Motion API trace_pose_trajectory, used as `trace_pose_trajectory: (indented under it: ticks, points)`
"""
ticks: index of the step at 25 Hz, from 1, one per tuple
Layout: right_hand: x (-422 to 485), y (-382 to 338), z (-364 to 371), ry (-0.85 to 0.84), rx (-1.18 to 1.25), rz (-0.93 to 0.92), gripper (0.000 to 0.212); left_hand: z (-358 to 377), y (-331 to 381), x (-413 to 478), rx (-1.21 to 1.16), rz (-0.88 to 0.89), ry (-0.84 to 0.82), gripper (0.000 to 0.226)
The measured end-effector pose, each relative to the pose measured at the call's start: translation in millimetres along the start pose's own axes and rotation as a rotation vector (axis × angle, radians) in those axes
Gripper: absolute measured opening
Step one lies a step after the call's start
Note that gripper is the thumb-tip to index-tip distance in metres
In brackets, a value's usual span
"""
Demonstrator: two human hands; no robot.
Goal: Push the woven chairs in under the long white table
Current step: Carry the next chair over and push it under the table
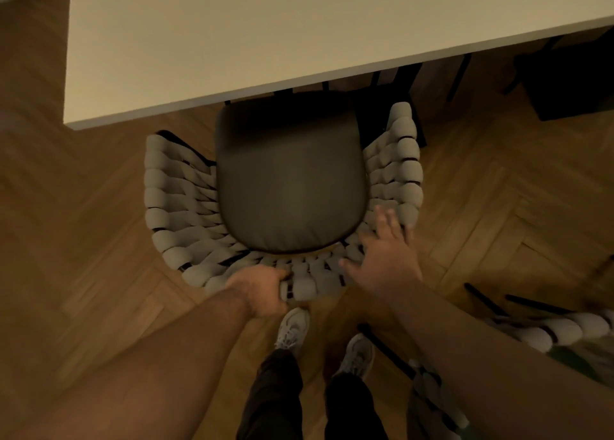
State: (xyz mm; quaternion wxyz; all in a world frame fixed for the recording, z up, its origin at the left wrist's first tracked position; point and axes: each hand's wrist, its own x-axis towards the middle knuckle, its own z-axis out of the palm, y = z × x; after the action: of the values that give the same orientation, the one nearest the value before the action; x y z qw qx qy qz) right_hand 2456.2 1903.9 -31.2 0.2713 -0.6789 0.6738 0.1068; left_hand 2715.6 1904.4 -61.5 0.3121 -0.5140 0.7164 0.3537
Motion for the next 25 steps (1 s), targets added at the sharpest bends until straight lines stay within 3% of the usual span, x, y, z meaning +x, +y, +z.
trace_pose_trajectory:
  ticks: [3, 7, 10, 17, 25]
  points:
    - [-15.8, -13.8, 21.1, -0.219, -0.184, -0.205, 0.094, -6.9, -41.7, -13.7, 0.208, -0.096, -0.114, 0.089]
    - [-9.6, -13.0, 28.0, -0.207, -0.262, -0.292, 0.102, -10.1, -56.4, -21.0, 0.289, -0.116, -0.052, 0.054]
    - [-1.8, -9.0, 19.5, -0.233, -0.280, -0.353, 0.111, -8.8, -54.3, -21.8, 0.296, -0.119, -0.013, 0.044]
    - [46.2, -12.9, -4.3, -0.220, -0.389, -0.408, 0.077, -29.0, -62.8, -5.5, 0.233, -0.163, 0.058, 0.047]
    - [67.2, -24.2, -15.6, -0.141, -0.331, -0.296, 0.079, -46.6, -78.5, 16.3, 0.215, -0.150, 0.128, 0.031]
